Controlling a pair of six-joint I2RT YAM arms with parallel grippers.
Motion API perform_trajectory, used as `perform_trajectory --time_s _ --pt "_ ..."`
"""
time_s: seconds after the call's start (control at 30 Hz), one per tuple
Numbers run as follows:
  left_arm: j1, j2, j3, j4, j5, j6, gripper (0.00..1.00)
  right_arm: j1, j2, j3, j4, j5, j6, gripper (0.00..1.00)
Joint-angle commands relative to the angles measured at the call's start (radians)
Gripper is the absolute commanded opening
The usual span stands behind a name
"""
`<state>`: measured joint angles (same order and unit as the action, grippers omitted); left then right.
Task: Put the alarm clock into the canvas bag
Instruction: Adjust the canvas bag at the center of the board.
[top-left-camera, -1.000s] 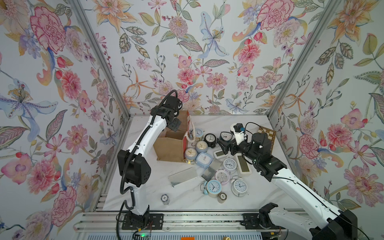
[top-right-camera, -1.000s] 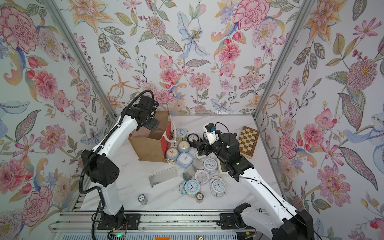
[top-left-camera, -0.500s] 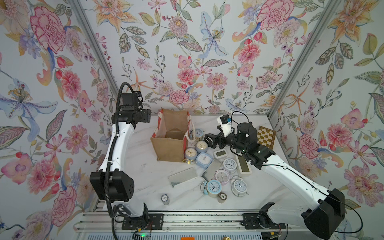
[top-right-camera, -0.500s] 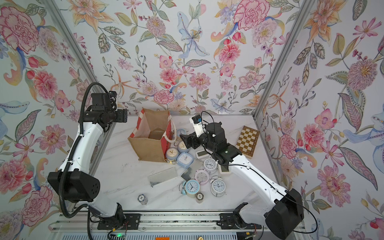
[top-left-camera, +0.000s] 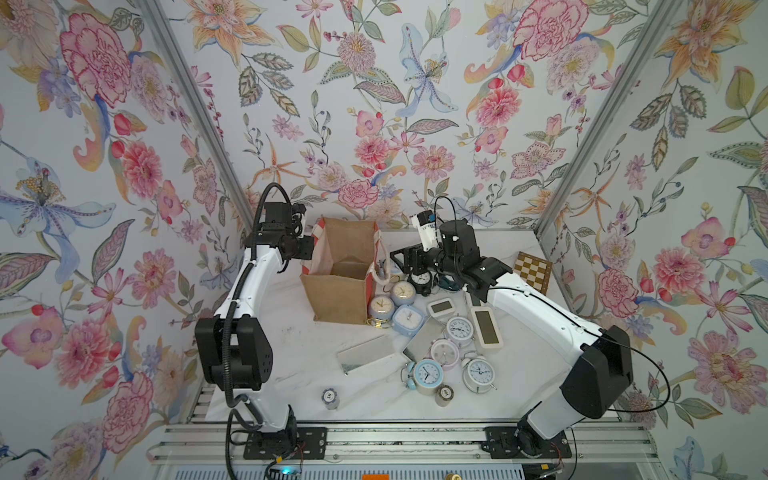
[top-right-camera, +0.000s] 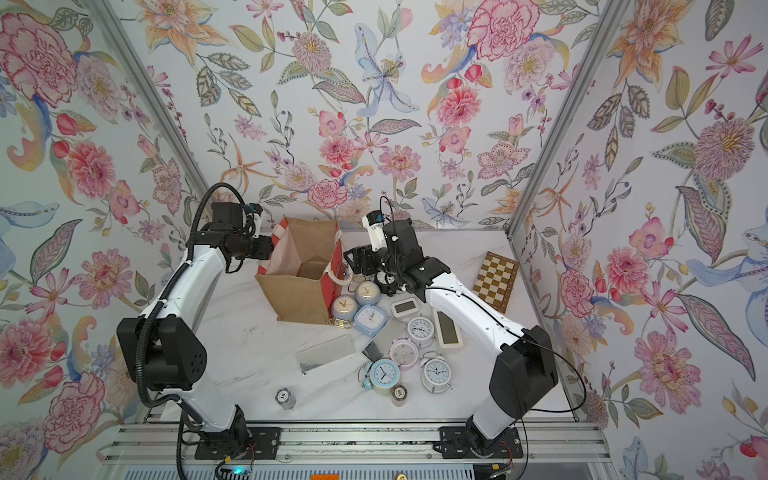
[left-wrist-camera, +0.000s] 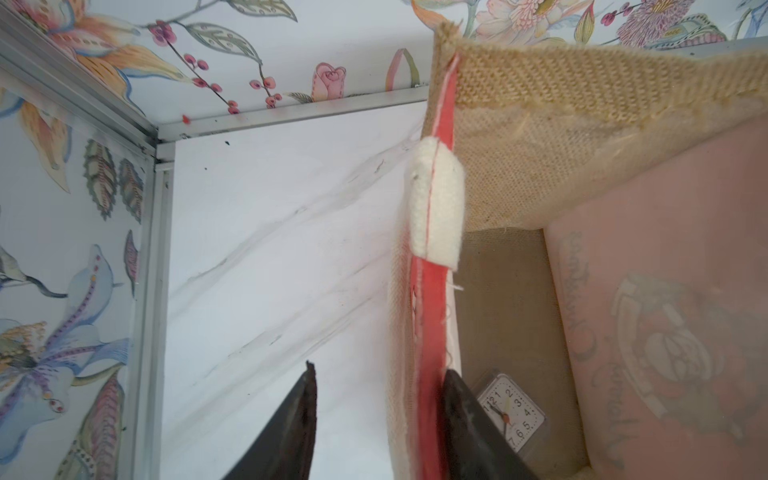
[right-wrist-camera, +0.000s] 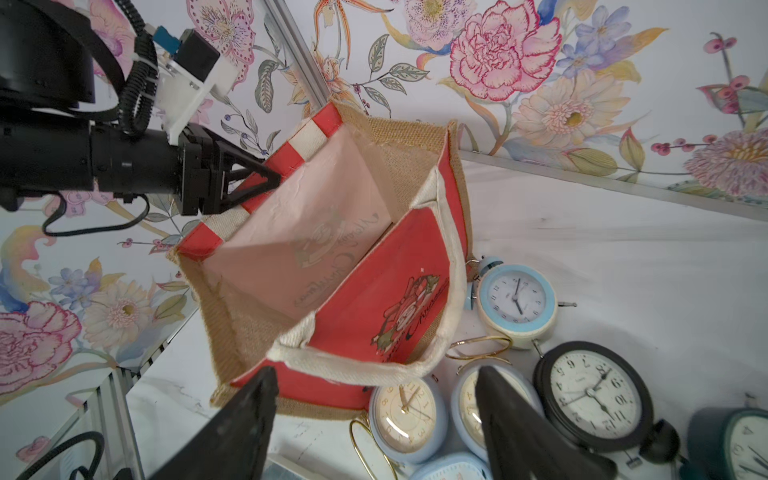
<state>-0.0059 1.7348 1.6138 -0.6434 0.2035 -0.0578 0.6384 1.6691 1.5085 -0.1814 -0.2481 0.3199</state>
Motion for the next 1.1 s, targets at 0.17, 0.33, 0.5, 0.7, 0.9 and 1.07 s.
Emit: perform_trajectory --time_s 0.17,0.33,0.5,0.7,0.9,1.07 --pt "0.000 -0.018 -0.040 0.054 0.037 0.021 0.14 0.003 0.251 0.299 -0.116 -0.070 0.108 0.71" --pt "0.006 -0.037 -0.046 0.059 0.026 0.019 0.05 0.038 0.383 0.445 -0.190 -0.106 0.112 0.59" --pt "0.016 -0.089 -0.040 0.060 -0.028 0.019 0.00 0.071 0.455 0.529 -0.190 -0.175 0.122 0.23" --pt "0.027 -0.131 -0.040 0.013 -0.083 0.042 0.00 0.101 0.471 0.565 -0.190 -0.205 0.131 0.00" --pt "0.026 -0.164 -0.103 -0.036 -0.058 0.037 0.00 0.126 0.434 0.522 -0.202 -0.241 0.140 0.00" --pt "0.026 -0.238 -0.203 -0.017 0.022 0.011 0.00 0.140 0.357 0.422 -0.224 -0.204 0.120 0.00"
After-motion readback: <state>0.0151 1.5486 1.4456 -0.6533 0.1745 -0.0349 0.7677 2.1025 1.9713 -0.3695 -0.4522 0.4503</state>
